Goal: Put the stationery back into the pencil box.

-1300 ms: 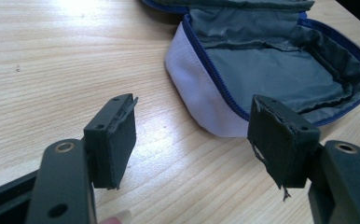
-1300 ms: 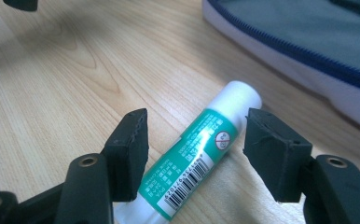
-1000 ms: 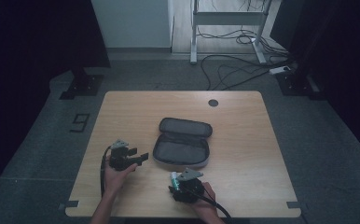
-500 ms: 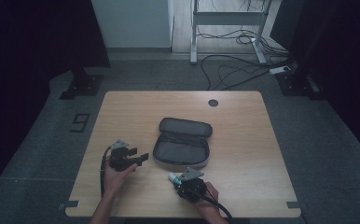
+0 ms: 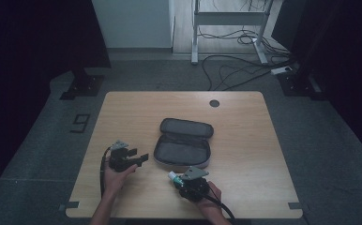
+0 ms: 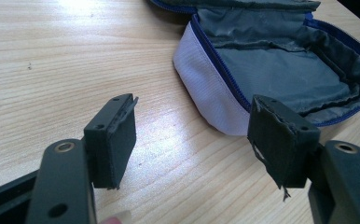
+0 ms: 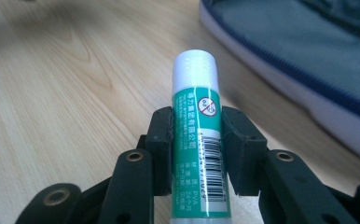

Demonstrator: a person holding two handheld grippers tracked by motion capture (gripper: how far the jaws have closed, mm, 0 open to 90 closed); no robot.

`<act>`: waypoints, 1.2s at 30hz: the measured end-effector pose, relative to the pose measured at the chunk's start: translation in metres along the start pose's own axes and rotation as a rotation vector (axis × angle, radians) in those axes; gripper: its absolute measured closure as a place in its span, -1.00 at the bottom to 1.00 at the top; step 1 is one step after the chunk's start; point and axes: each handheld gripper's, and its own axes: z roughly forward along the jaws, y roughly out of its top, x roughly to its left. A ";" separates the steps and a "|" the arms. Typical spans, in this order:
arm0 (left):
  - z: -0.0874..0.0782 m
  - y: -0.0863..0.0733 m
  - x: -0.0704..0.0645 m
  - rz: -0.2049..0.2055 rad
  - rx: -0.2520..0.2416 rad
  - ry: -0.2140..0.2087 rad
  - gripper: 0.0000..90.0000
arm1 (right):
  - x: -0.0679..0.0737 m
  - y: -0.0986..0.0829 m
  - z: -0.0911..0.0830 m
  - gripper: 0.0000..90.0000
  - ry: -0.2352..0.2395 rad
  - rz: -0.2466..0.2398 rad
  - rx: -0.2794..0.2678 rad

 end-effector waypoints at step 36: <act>-0.001 0.000 -0.002 -0.006 -0.006 -0.023 -0.28 | -0.073 0.067 -0.005 0.45 -0.145 0.133 -0.100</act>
